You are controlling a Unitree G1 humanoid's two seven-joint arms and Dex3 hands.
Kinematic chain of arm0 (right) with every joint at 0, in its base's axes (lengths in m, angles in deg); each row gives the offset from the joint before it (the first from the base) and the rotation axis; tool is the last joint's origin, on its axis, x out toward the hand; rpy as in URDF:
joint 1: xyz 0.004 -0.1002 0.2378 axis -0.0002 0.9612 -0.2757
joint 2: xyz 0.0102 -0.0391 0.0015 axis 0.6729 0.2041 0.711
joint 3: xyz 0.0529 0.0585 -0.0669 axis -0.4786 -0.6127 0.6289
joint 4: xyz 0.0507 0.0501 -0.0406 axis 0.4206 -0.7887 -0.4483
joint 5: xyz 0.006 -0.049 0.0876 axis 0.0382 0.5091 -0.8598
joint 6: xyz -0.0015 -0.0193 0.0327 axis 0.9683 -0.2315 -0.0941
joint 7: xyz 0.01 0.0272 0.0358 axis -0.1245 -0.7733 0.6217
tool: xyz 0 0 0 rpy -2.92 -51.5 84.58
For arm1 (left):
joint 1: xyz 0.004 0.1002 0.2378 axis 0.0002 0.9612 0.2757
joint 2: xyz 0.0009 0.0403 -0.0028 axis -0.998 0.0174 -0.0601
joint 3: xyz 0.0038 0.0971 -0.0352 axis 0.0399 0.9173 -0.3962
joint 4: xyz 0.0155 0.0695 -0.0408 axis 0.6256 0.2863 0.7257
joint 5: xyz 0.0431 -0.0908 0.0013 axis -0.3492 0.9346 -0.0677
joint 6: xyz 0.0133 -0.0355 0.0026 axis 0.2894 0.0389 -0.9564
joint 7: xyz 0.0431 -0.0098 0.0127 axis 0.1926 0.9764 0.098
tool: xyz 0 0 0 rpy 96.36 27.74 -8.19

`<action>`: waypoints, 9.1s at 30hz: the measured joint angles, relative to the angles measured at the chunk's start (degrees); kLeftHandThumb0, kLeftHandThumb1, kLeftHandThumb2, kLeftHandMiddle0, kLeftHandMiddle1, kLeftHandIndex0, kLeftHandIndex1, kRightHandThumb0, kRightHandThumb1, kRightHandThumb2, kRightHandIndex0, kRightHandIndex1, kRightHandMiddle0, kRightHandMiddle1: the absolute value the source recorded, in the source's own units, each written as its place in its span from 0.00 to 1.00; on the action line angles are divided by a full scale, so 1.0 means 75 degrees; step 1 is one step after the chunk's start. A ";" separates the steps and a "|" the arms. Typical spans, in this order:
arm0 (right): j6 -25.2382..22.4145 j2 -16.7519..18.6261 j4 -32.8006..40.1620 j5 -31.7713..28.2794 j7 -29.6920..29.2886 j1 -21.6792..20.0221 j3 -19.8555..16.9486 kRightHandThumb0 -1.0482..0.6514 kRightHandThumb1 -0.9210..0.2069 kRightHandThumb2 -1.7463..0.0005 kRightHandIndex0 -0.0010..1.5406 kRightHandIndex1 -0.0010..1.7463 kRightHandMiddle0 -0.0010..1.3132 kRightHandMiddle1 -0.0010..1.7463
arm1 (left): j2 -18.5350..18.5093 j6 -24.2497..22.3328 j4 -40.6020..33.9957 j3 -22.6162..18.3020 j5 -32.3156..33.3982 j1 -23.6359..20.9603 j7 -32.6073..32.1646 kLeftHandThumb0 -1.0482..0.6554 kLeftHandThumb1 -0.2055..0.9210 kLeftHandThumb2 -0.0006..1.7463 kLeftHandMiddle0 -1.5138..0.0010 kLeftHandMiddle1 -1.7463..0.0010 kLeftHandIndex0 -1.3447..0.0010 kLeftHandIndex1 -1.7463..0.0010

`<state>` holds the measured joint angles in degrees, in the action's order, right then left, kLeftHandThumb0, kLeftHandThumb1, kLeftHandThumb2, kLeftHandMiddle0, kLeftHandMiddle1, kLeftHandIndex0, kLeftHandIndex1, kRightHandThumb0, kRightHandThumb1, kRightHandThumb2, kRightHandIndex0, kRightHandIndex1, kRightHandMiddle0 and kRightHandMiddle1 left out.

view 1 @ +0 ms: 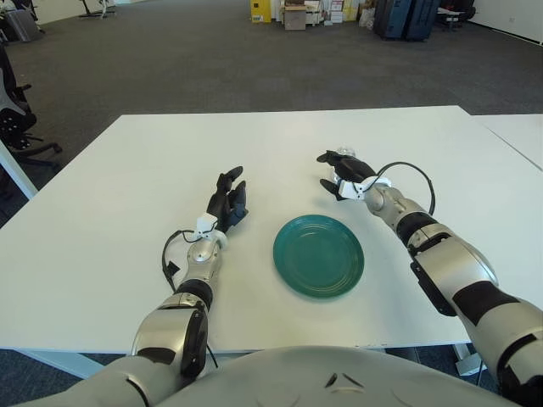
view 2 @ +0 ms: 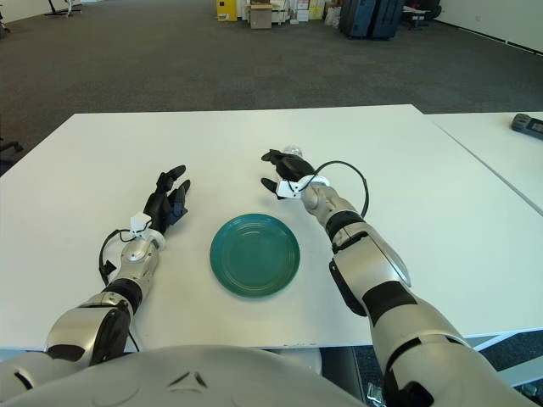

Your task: Put the bottle into the plate.

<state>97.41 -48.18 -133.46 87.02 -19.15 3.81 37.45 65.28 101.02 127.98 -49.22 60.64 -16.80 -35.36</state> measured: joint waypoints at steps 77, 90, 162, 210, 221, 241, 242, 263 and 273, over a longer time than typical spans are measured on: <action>0.0642 -0.1383 0.0903 0.0008 -0.3228 0.0289 -0.1137 0.11 0.00 0.56 0.13 0.12 0.00 0.39 | -0.0039 -0.0211 0.0071 0.0034 -0.0002 -0.0060 0.0121 0.14 1.00 0.49 0.75 1.00 1.00 0.54; -0.0959 -0.1126 0.0036 0.0470 -0.3551 -0.0266 -0.0478 0.11 0.00 0.59 0.10 0.05 0.00 0.26 | -0.0044 -0.0242 0.0088 0.0033 -0.0002 -0.0086 0.0122 0.13 1.00 0.48 0.76 1.00 1.00 0.54; -0.2514 -0.0791 -0.0642 -0.0104 -0.0095 0.0381 -0.0422 0.10 0.00 0.67 0.19 0.04 0.00 0.27 | -0.0051 -0.0142 -0.0253 -0.0807 0.1178 0.0162 0.2013 0.13 1.00 0.47 0.69 0.96 0.99 0.39; -0.2733 -0.0404 -0.0647 0.0408 -0.1860 0.0343 0.0247 0.59 0.68 0.17 0.50 0.92 0.42 1.00 | -0.0099 -0.0254 -0.0254 -0.1158 0.1355 0.0142 0.2426 0.13 1.00 0.45 0.73 0.72 0.96 0.35; -0.2764 -0.0305 -0.0645 0.0544 -0.2153 0.0301 0.0543 0.61 0.74 0.11 0.53 0.94 0.43 1.00 | -0.0089 -0.0255 -0.0265 -0.1159 0.1347 0.0141 0.2280 0.11 1.00 0.44 0.78 0.56 0.95 0.32; -0.2553 -0.0353 -0.0642 0.0441 -0.2208 0.0306 0.0478 0.61 0.72 0.11 0.50 0.98 0.41 1.00 | -0.0043 -0.0250 -0.0264 -0.1156 0.1354 0.0141 0.2379 0.09 1.00 0.45 0.74 0.45 0.93 0.30; -0.2529 -0.0355 -0.0642 0.0429 -0.2208 0.0308 0.0456 0.61 0.72 0.11 0.50 0.98 0.41 1.00 | -0.0042 -0.0250 -0.0264 -0.1154 0.1354 0.0141 0.2386 0.09 1.00 0.45 0.74 0.45 0.93 0.30; -0.0726 -0.1075 0.1926 0.0082 -0.2966 0.1293 -0.0385 0.62 0.75 0.09 0.51 0.99 0.43 1.00 | -0.0133 -0.0171 -0.0272 -0.0992 0.1113 0.0172 0.1973 0.10 1.00 0.45 0.76 0.47 0.96 0.31; -0.0690 -0.1291 0.4913 0.0154 -0.2809 0.2343 -0.0664 0.62 0.78 0.07 0.54 0.97 0.45 1.00 | -0.0139 -0.0156 -0.0241 -0.0807 0.0868 0.0155 0.1481 0.13 1.00 0.48 0.82 0.71 1.00 0.41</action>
<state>92.23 -57.87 -96.62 88.17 -40.22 21.38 32.47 64.24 99.85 126.17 -55.27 67.14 -15.63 -24.25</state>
